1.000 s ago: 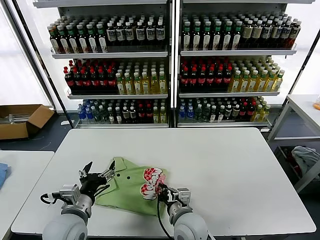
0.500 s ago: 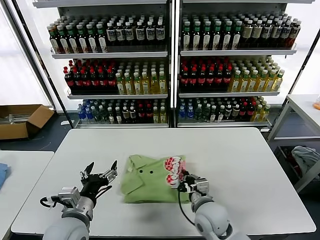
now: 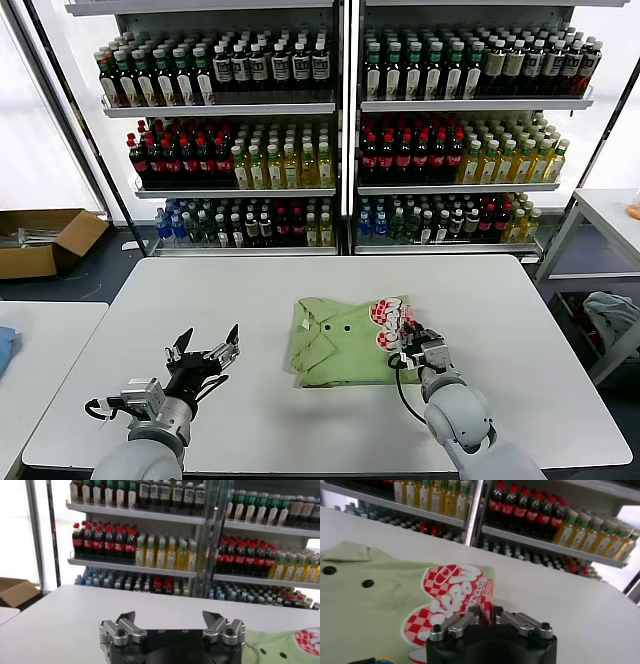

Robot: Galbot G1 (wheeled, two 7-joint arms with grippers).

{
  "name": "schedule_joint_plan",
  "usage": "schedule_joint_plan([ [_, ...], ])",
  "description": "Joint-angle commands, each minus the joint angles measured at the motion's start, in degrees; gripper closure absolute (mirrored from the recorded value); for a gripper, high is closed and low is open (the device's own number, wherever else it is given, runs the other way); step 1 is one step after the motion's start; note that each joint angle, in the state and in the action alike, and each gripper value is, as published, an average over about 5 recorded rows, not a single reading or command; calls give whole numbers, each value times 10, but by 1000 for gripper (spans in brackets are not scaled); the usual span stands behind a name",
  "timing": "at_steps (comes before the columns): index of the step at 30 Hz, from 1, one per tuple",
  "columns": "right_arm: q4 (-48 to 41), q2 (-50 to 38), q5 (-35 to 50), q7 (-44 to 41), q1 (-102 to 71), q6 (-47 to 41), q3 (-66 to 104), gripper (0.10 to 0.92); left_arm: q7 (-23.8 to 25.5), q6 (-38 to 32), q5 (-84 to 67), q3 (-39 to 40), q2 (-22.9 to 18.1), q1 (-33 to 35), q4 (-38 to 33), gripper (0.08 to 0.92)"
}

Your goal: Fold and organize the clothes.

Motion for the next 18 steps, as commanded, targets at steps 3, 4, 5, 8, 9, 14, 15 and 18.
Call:
schedule_joint_plan([
  [3,110,9,-25,31,-77,31,33,665,2,-1,10,8,-12,6,-1,177],
  [4,133,6,8,36,-87,21,32,639,2,-2,11,9,-13,6,0,177],
  [5,151,4,40,42,-95,11,32,604,3,-2,12,10,-13,5,1,177],
  [8,180,-4,123,55,-118,-4,31,518,4,-2,13,12,-16,5,3,177],
  [9,184,-6,146,58,-124,-5,30,492,4,-2,13,13,-17,5,3,177],
  [14,183,1,228,81,-144,-6,25,344,6,-4,17,16,-19,8,6,177],
  [15,182,4,241,87,-147,-6,25,318,6,-4,17,15,-19,9,5,177],
  [18,180,10,267,99,-151,-6,23,242,6,-5,18,15,-18,13,4,177],
])
